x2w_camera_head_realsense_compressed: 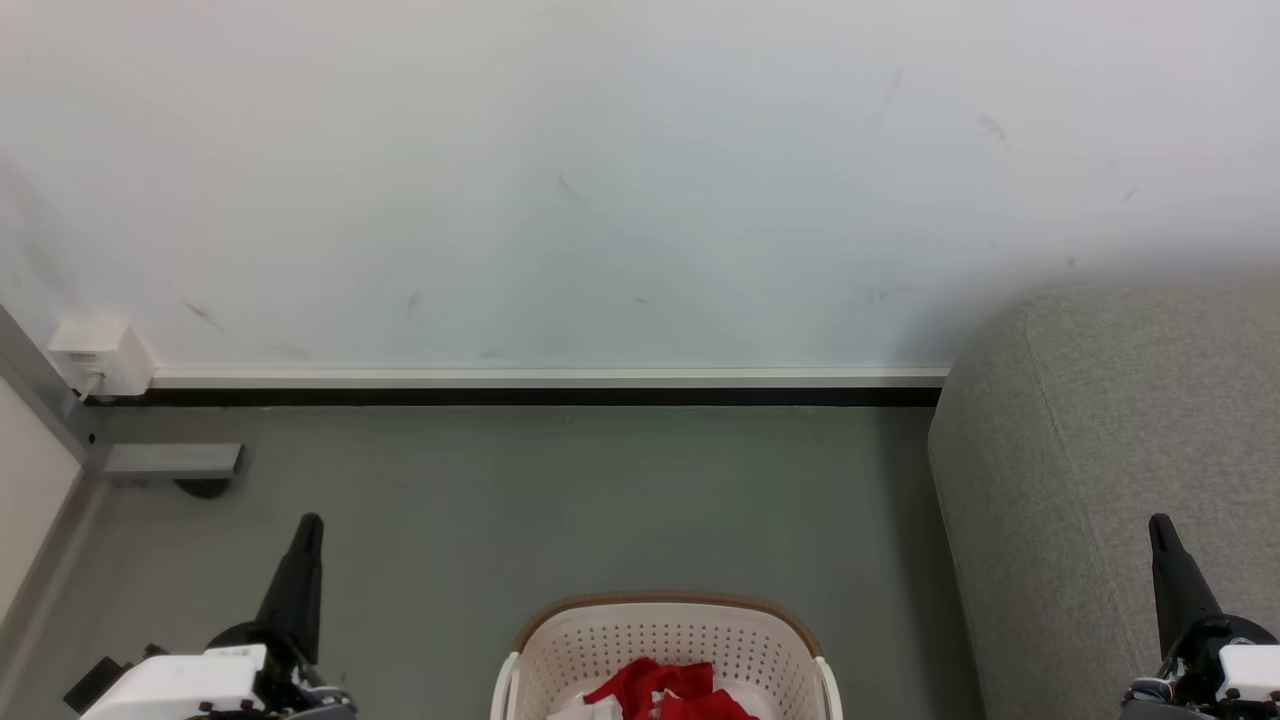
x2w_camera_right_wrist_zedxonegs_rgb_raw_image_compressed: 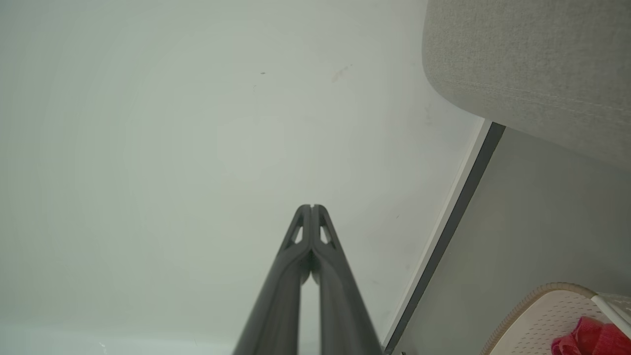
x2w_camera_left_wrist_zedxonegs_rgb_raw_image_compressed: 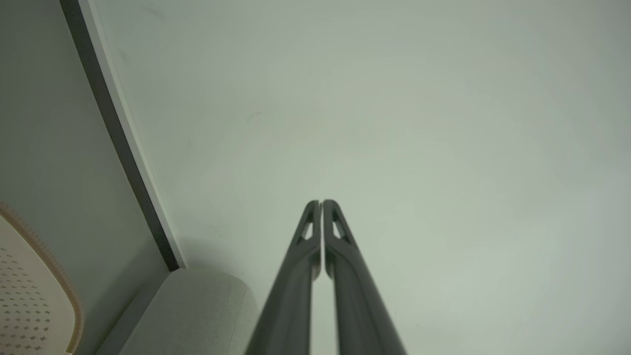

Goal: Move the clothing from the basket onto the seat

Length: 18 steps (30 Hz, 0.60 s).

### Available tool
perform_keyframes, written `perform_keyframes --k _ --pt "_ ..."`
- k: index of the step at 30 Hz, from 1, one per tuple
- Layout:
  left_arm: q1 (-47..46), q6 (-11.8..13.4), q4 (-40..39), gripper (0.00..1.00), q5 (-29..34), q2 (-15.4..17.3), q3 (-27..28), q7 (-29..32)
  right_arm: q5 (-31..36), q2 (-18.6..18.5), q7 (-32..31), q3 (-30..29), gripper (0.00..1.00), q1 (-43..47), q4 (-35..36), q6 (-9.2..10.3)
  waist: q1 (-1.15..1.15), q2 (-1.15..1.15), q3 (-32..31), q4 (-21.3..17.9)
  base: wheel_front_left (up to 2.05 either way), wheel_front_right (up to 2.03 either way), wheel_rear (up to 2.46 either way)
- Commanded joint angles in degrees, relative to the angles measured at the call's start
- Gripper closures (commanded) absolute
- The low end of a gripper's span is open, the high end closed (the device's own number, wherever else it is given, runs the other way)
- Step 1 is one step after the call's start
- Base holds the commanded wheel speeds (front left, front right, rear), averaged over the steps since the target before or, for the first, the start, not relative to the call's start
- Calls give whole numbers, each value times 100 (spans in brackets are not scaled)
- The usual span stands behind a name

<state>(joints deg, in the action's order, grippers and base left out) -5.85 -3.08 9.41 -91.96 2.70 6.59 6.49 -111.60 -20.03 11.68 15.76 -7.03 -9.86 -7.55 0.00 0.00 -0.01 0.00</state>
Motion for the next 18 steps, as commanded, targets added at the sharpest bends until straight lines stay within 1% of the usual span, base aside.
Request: perform_keyframes --k 1,2,3,8,18 --pt "-20 -40 -9 100 -85 41 6 14 -52 -48 26 -8 100 -81 15 14 0 0 0 0 0 0 0" --pt "-20 -40 -9 100 -85 41 6 14 -52 -48 26 -8 100 -81 15 14 0 0 0 0 0 0 0" --pt "0 0 0 0 0 0 0 -1 0 0 0 0 0 0 0 0 0 0 0 0 0 0 0" --pt "129 12 149 0 14 -38 -15 -25 30 123 1 79 0 128 -116 0 0 0 3 0 0 0 0" --pt "130 -53 7 0 160 -29 -37 -317 385 331 48 45 0 74 48 1 0 0 13 -8 0 0 0"
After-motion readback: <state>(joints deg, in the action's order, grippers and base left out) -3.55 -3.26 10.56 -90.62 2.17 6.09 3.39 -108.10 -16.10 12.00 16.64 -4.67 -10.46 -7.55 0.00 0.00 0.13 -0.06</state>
